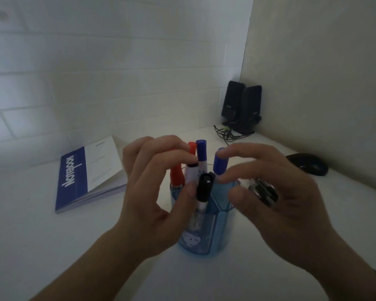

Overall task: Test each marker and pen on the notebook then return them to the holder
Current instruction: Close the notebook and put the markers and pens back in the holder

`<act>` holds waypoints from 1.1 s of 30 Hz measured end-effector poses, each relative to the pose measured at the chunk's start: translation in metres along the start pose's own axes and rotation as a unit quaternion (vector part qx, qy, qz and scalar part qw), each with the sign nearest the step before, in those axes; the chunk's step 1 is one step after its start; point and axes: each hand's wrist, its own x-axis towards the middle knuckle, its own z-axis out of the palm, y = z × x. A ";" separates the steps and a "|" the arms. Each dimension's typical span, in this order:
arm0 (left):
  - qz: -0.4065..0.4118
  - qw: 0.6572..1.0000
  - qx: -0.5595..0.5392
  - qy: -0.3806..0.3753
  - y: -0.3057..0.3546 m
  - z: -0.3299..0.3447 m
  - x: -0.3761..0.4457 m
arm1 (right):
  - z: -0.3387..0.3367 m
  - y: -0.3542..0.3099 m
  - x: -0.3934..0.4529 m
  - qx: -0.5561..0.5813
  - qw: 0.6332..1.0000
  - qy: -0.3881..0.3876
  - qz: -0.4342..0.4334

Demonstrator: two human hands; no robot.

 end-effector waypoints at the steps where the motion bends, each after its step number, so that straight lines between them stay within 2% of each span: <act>1: 0.003 1.000 -0.005 -0.006 0.000 0.000 -0.001 | -0.002 0.001 -0.006 0.001 1.000 0.022 0.018; 3: 0.014 0.999 -0.011 -0.036 -0.002 0.000 -0.004 | -0.014 0.010 -0.003 0.007 0.995 0.089 0.048; 6: 0.040 0.997 0.011 -0.072 -0.004 0.000 -0.008 | -0.034 0.041 -0.004 -0.009 0.974 0.161 0.162; 8: 0.032 0.996 0.032 -0.083 -0.007 0.003 -0.010 | -0.049 0.073 -0.006 -0.147 0.948 0.079 0.271; 10: 0.017 0.996 0.029 -0.085 -0.008 0.004 -0.010 | -0.052 0.099 -0.016 -0.267 0.894 -0.070 0.353; 11: 0.013 0.996 0.020 -0.085 -0.009 0.004 -0.011 | -0.051 0.110 -0.022 -0.292 0.865 -0.135 0.384; 13: 0.016 0.996 0.000 -0.087 -0.010 0.004 -0.011 | -0.049 0.121 -0.027 -0.298 0.832 -0.203 0.422; 17: 0.006 0.996 -0.027 -0.080 -0.009 0.003 -0.012 | -0.042 0.114 -0.024 -0.253 0.849 -0.182 0.426; 20: -0.020 0.994 -0.019 -0.104 -0.014 0.003 -0.015 | -0.039 0.109 -0.023 -0.262 0.841 -0.210 0.425; 23: -0.052 0.991 -0.008 -0.124 -0.018 0.003 -0.015 | -0.036 0.110 -0.024 -0.259 0.840 -0.199 0.433; 29: -0.078 0.991 0.001 -0.113 -0.019 0.008 -0.015 | -0.031 0.111 -0.026 -0.269 0.824 -0.230 0.442; 33: -0.142 0.984 -0.011 -0.102 -0.019 0.014 -0.019 | -0.034 0.112 -0.026 -0.262 0.848 -0.165 0.430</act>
